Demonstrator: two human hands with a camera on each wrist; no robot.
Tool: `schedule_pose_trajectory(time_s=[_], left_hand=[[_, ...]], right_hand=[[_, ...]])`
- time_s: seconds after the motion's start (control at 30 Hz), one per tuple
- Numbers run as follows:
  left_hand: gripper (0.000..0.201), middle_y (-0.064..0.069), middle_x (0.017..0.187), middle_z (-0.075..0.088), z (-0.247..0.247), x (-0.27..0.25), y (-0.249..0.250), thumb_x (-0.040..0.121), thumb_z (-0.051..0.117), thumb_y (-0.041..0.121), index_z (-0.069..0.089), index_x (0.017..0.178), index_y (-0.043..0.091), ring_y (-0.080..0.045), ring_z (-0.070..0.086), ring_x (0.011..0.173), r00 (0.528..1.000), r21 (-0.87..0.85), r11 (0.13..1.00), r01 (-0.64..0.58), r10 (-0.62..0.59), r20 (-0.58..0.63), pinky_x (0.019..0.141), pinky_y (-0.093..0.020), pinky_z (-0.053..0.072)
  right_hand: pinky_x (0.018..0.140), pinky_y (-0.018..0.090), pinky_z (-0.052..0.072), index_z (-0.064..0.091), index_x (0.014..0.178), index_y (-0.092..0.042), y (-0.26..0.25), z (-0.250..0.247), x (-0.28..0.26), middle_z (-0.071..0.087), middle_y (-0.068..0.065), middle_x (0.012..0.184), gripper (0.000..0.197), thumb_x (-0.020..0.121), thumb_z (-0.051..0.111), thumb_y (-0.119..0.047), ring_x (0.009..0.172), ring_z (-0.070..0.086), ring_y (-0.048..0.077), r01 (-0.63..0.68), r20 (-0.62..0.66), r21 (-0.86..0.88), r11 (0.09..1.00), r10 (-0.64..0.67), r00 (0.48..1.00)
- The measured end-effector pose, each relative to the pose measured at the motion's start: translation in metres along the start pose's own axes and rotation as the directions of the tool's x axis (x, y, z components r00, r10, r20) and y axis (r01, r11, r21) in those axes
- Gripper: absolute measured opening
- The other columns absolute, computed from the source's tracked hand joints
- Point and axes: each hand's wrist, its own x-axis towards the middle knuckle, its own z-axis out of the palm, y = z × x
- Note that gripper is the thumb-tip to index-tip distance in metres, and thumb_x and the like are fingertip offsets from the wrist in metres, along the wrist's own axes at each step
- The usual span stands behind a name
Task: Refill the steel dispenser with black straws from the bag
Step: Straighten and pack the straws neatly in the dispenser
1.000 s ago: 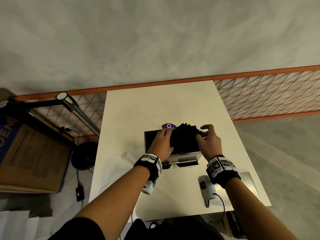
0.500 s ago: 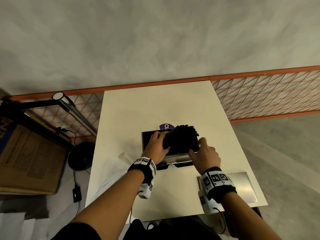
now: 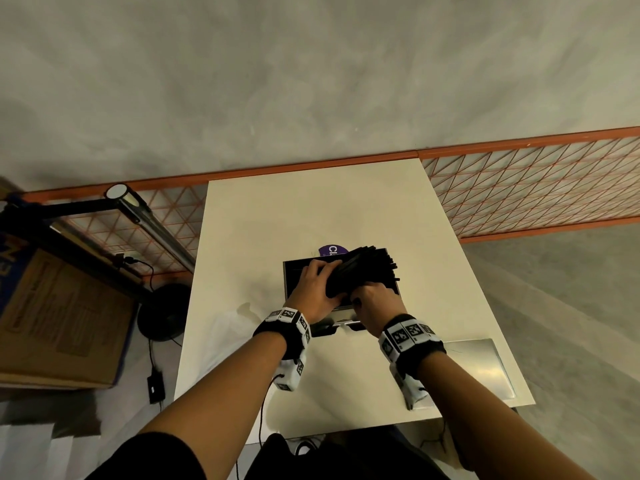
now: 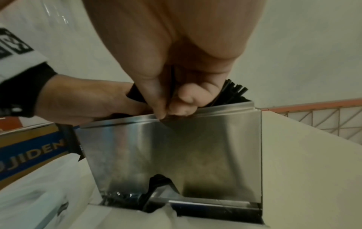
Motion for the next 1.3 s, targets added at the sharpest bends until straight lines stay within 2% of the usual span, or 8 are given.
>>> schedule_pose_trajectory(time_s=[0.23, 0.37, 0.47, 0.57, 0.83, 0.97, 1.17, 1.3], left_hand=[[0.088, 0.002, 0.143, 0.035, -0.002, -0.002, -0.001, 0.08, 0.079, 0.039, 0.034, 0.155, 0.028, -0.02, 0.035, 0.138, 0.999, -0.067, 0.997, -0.034, 0.037, 0.04, 0.117, -0.04, 0.037], [0.093, 0.003, 0.146, 0.034, -0.004, -0.004, 0.003, 0.079, 0.08, 0.048, 0.031, 0.156, 0.027, -0.018, 0.038, 0.139, 0.998, -0.09, 0.994, -0.066, 0.067, 0.009, 0.116, -0.036, 0.036], [0.082, 0.004, 0.144, 0.038, -0.004, -0.002, 0.014, 0.084, 0.076, 0.048, 0.036, 0.153, 0.025, -0.018, 0.045, 0.134, 0.995, -0.107, 0.99, -0.092, 0.087, -0.053, 0.113, -0.035, 0.041], [0.062, 0.004, 0.138, 0.043, -0.005, 0.001, 0.028, 0.094, 0.07, 0.033, 0.042, 0.148, 0.022, -0.018, 0.052, 0.127, 0.983, -0.094, 0.985, -0.145, 0.133, -0.126, 0.109, -0.038, 0.046], [0.069, 0.005, 0.149, 0.034, -0.012, 0.003, 0.035, 0.092, 0.068, 0.02, 0.035, 0.152, 0.027, -0.014, 0.041, 0.138, 0.988, -0.159, 0.976, -0.151, 0.143, -0.06, 0.116, -0.035, 0.04], [0.079, 0.007, 0.15, 0.03, -0.005, -0.001, 0.03, 0.09, 0.072, 0.03, 0.028, 0.156, 0.026, -0.017, 0.039, 0.14, 0.991, -0.132, 0.983, -0.132, 0.13, -0.02, 0.116, -0.035, 0.04], [0.08, 0.0, 0.148, 0.035, 0.003, 0.001, 0.024, 0.087, 0.074, 0.019, 0.03, 0.154, 0.021, -0.024, 0.044, 0.136, 0.987, -0.001, 0.989, -0.145, 0.145, -0.075, 0.113, -0.044, 0.043], [0.092, -0.004, 0.151, 0.03, 0.001, 0.004, 0.025, 0.084, 0.073, 0.009, 0.02, 0.158, 0.022, -0.029, 0.04, 0.138, 0.987, 0.101, 0.982, -0.162, 0.163, -0.004, 0.117, -0.044, 0.038]], right_hand=[[0.064, 0.035, 0.048, 0.07, 0.085, -0.013, 0.013, -0.017, 0.001, 0.068, 0.004, 0.086, 0.009, 0.089, 0.062, -0.016, 0.078, 0.063, 0.029, 0.099, -0.208, 0.266, 0.959, -0.044, 0.977], [0.065, 0.035, 0.053, 0.066, 0.084, -0.016, 0.017, -0.049, 0.001, 0.068, -0.001, 0.073, 0.008, 0.091, 0.063, -0.02, 0.069, 0.065, 0.022, 0.087, -0.335, 0.573, 0.815, 0.136, 0.932], [0.068, 0.038, 0.058, 0.064, 0.083, -0.015, 0.014, -0.072, 0.008, 0.07, 0.006, 0.074, 0.011, 0.092, 0.06, -0.02, 0.072, 0.07, 0.021, 0.054, -0.289, 0.758, 0.65, 0.259, 0.922], [0.069, 0.044, 0.061, 0.061, 0.089, -0.001, 0.009, -0.085, 0.012, 0.066, 0.026, 0.085, 0.012, 0.095, 0.057, -0.011, 0.076, 0.074, 0.033, 0.052, -0.161, 0.953, 0.3, 0.355, 0.921], [0.064, 0.043, 0.061, 0.06, 0.092, 0.004, 0.019, -0.076, 0.016, 0.064, 0.017, 0.078, 0.012, 0.095, 0.057, -0.007, 0.069, 0.071, 0.029, 0.045, -0.106, 0.992, 0.117, 0.599, 0.793], [0.064, 0.04, 0.06, 0.062, 0.094, 0.004, 0.016, -0.051, 0.016, 0.067, 0.019, 0.077, 0.01, 0.095, 0.058, -0.005, 0.066, 0.07, 0.028, -0.052, 0.015, 0.998, 0.043, 0.61, 0.792], [0.068, 0.041, 0.061, 0.067, 0.087, -0.005, 0.007, -0.033, 0.018, 0.07, 0.017, 0.081, 0.008, 0.092, 0.061, -0.006, 0.071, 0.073, 0.029, -0.143, 0.057, 0.982, 0.12, 0.539, 0.841], [0.075, 0.034, 0.056, 0.071, 0.086, -0.019, 0.013, -0.04, 0.023, 0.073, 0.004, 0.084, 0.01, 0.089, 0.061, -0.019, 0.08, 0.069, 0.025, -0.205, -0.156, 0.7, 0.684, 0.426, 0.891]])
